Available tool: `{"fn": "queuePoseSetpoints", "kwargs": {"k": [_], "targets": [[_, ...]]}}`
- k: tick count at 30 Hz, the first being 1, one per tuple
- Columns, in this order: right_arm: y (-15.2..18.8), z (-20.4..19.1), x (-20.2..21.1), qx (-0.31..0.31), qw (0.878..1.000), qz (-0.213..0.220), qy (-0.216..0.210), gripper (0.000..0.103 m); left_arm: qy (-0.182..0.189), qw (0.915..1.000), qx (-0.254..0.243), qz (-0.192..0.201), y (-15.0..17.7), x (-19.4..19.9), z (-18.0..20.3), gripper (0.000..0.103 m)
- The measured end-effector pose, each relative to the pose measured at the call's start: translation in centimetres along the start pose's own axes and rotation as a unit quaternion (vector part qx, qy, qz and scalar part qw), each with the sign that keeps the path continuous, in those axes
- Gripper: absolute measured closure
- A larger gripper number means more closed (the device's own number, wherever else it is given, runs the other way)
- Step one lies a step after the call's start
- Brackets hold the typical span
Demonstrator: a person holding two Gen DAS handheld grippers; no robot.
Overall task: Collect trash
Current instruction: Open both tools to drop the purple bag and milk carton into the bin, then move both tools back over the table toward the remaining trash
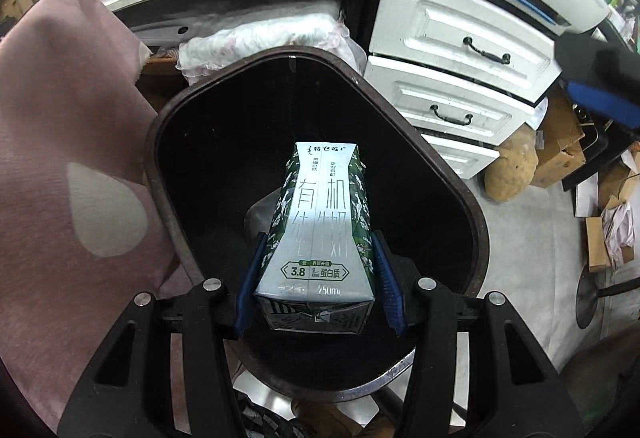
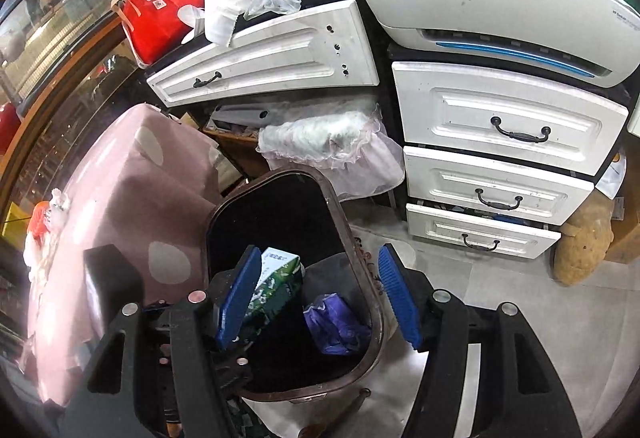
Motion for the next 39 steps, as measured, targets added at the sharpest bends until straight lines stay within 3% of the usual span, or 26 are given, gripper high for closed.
{"fn": "queuePoseSetpoints", "kwargs": {"k": [4,6,8,15,23,25,30,39], "targets": [[-0.1,0.0,0.1,0.001,1.0,0.001,0.001,0.042,-0.009,0.9999,0.0,-0.013,0.1,-0.5,0.3,0.048],[0.0,-0.1,0.1,0.0,1.0,0.001,0.003,0.04,-0.007,0.9998,0.005,-0.017,0.0,-0.6,0.3,0.026],[0.0,-0.2,0.2,0.001,1.0,0.002,0.004,0.039,-0.003,0.9999,0.009,-0.01,0.1,-0.2,0.3,0.021],[-0.8,-0.6,1.3,0.014,0.999,0.024,0.018,0.025,0.01,0.9999,0.004,0.009,0.7,2.4,-0.1,0.016],[-2.1,-2.5,3.5,0.047,0.996,0.066,0.021,0.022,0.029,0.9956,0.035,0.082,1.6,9.8,-2.2,0.014],[-2.4,-3.5,3.9,0.059,0.995,0.073,0.02,0.021,0.034,0.992,0.046,0.113,1.8,12.4,-3.1,0.014],[-2.9,-7.1,4.7,0.095,0.992,0.089,-0.001,0.019,-0.003,0.9785,0.068,0.194,2.5,18.5,-6.6,0.008],[-2.6,-15.5,3.6,0.159,0.982,0.077,-0.066,0.017,-0.078,0.9585,0.131,0.24,4.9,23.3,-14.7,0.006]]}}
Point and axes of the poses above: each gripper's, at about its wrist camera, not at the fingertips, and x roughly against the way its jaws point, z to its right, y to its underside, the point moved 4 cm from there along -x, roughly the way its jaws point, and after that the axes turned 11 degrees about -y, right-handed, at the moved point
